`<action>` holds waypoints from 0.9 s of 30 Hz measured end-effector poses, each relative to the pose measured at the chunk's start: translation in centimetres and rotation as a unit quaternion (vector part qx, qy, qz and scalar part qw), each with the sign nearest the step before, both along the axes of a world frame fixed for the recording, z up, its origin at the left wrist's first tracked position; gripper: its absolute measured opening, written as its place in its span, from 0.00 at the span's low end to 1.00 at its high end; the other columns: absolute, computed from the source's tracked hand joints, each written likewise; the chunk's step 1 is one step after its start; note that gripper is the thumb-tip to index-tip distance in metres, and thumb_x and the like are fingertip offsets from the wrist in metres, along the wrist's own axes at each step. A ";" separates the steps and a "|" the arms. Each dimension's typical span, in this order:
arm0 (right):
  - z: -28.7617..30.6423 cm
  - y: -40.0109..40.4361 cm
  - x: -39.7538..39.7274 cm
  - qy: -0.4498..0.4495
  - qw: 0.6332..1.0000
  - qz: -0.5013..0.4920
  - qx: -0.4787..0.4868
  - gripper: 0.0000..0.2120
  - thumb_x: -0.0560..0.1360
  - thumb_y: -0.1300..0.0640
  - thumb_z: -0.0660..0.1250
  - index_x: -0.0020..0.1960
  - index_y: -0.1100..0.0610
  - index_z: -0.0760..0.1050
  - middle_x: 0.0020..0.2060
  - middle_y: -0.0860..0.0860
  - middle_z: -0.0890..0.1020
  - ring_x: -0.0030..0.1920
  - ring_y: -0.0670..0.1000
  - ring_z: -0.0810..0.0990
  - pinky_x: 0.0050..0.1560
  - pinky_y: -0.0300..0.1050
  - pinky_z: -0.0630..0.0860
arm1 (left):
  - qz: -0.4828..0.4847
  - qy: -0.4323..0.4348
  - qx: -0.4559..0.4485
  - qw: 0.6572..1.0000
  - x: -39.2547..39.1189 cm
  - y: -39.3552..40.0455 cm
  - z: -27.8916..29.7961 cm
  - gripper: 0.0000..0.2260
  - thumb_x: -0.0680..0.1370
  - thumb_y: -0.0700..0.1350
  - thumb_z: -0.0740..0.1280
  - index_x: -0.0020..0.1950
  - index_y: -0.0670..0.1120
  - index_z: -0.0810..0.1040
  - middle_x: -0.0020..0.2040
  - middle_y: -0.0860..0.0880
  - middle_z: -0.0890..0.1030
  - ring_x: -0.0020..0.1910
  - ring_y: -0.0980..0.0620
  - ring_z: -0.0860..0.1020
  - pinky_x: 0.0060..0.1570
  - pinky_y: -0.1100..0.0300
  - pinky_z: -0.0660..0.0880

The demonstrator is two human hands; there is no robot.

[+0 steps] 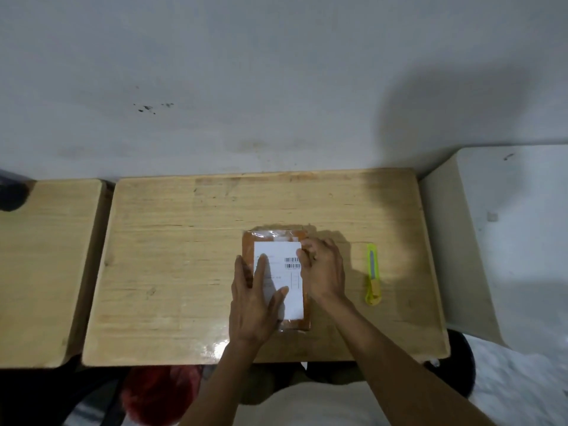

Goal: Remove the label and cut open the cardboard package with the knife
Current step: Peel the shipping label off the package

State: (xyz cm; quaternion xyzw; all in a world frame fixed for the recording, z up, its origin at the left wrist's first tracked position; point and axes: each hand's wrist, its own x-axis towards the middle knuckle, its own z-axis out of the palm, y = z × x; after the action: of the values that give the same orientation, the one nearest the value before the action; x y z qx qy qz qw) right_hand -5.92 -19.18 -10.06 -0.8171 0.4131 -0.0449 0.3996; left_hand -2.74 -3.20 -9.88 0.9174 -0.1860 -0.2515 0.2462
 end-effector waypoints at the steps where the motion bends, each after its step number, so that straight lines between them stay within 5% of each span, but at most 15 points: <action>1: 0.1 0.1 0.2 0.003 1.000 -0.004 -0.005 0.08 0.76 0.56 0.68 0.55 0.51 0.79 0.50 0.52 0.79 0.53 0.54 0.78 0.43 0.46 0.74 | -0.003 0.003 -0.003 1.000 0.1 0.0 0.0 0.36 0.76 0.65 0.62 0.80 0.59 0.49 0.80 0.47 0.42 0.78 0.42 0.52 0.66 0.44 0.70; 10: 0.8 0.7 1.5 0.066 0.994 0.003 -0.082 0.07 0.78 0.56 0.64 0.52 0.55 0.80 0.52 0.52 0.79 0.59 0.55 0.75 0.47 0.49 0.75 | -0.001 0.012 0.006 1.000 0.2 0.0 -0.6 0.38 0.76 0.66 0.60 0.79 0.59 0.44 0.80 0.49 0.38 0.78 0.43 0.50 0.67 0.44 0.69; 18: 0.2 1.5 1.7 0.036 0.983 0.030 -0.176 0.08 0.78 0.57 0.66 0.55 0.56 0.81 0.51 0.53 0.81 0.54 0.57 0.77 0.46 0.50 0.78 | -0.005 0.004 0.000 1.000 0.1 0.1 -0.6 0.38 0.76 0.68 0.58 0.79 0.58 0.43 0.80 0.47 0.39 0.78 0.42 0.51 0.65 0.44 0.69; 27: -0.1 1.6 1.4 0.017 0.992 0.028 -0.123 0.07 0.78 0.60 0.65 0.54 0.59 0.79 0.52 0.54 0.79 0.56 0.55 0.74 0.49 0.50 0.76 | -0.015 0.001 0.002 1.000 0.1 0.1 -1.4 0.39 0.76 0.66 0.61 0.80 0.56 0.43 0.80 0.44 0.42 0.76 0.39 0.55 0.62 0.39 0.73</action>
State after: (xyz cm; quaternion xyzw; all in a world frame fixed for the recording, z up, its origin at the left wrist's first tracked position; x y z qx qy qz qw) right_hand -4.47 -17.60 -10.18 -0.8720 0.3883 -0.0702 0.2898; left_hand -2.66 -3.14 -11.31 0.9148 -0.1993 -0.2564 0.2401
